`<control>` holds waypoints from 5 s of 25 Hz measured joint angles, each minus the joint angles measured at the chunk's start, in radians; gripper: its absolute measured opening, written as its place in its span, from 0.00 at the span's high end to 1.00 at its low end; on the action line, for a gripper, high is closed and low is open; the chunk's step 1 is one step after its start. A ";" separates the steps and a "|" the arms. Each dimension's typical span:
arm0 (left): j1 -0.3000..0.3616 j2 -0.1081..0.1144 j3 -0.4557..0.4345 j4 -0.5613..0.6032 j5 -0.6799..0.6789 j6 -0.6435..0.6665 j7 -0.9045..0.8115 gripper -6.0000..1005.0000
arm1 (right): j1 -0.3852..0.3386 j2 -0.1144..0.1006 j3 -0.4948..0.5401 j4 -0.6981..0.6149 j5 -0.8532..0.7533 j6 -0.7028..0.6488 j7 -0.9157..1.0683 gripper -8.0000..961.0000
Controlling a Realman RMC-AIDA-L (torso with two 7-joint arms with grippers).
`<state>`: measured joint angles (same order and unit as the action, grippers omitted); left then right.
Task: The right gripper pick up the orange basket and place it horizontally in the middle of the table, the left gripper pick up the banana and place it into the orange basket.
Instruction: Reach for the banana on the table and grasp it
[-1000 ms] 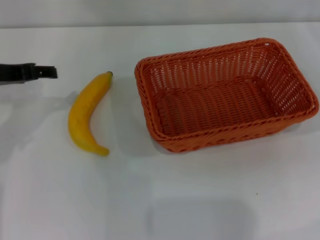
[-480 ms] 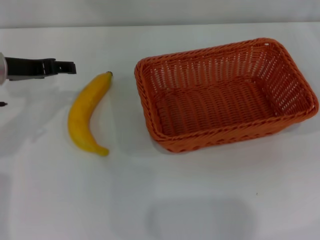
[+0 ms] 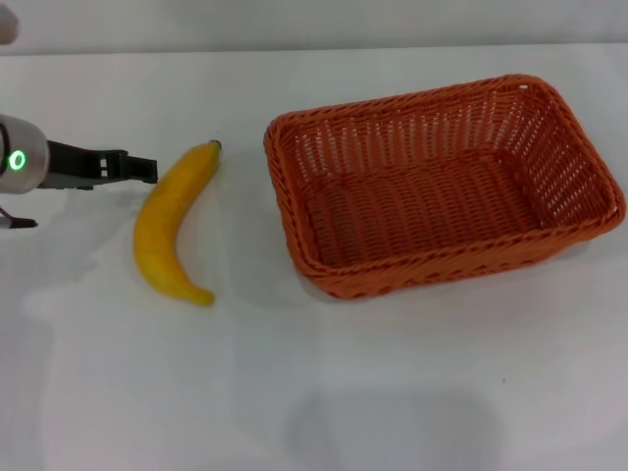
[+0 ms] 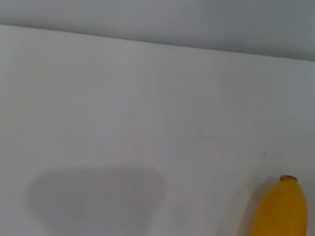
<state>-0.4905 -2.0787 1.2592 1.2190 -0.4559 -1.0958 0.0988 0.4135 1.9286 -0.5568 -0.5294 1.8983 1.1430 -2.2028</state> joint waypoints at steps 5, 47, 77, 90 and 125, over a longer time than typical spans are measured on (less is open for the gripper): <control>-0.025 0.000 0.009 0.000 -0.003 0.009 0.002 0.12 | 0.000 0.000 0.000 0.000 0.000 -0.003 -0.003 0.19; 0.083 -0.004 0.191 0.178 -0.067 0.007 -0.071 0.12 | 0.001 -0.005 0.000 0.001 -0.001 -0.069 -0.014 0.19; 0.125 -0.006 0.214 0.111 -0.097 0.064 -0.087 0.12 | 0.012 -0.005 0.000 0.000 -0.012 -0.112 -0.013 0.19; 0.128 -0.006 0.213 0.117 -0.098 0.045 -0.096 0.12 | 0.017 -0.005 0.000 0.000 -0.012 -0.146 -0.014 0.19; 0.137 0.000 0.204 0.060 -0.098 0.078 -0.092 0.13 | 0.029 0.000 0.000 0.000 -0.011 -0.161 -0.014 0.19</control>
<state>-0.3540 -2.0785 1.4634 1.2793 -0.5538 -1.0182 0.0069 0.4421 1.9284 -0.5568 -0.5292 1.8868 0.9825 -2.2166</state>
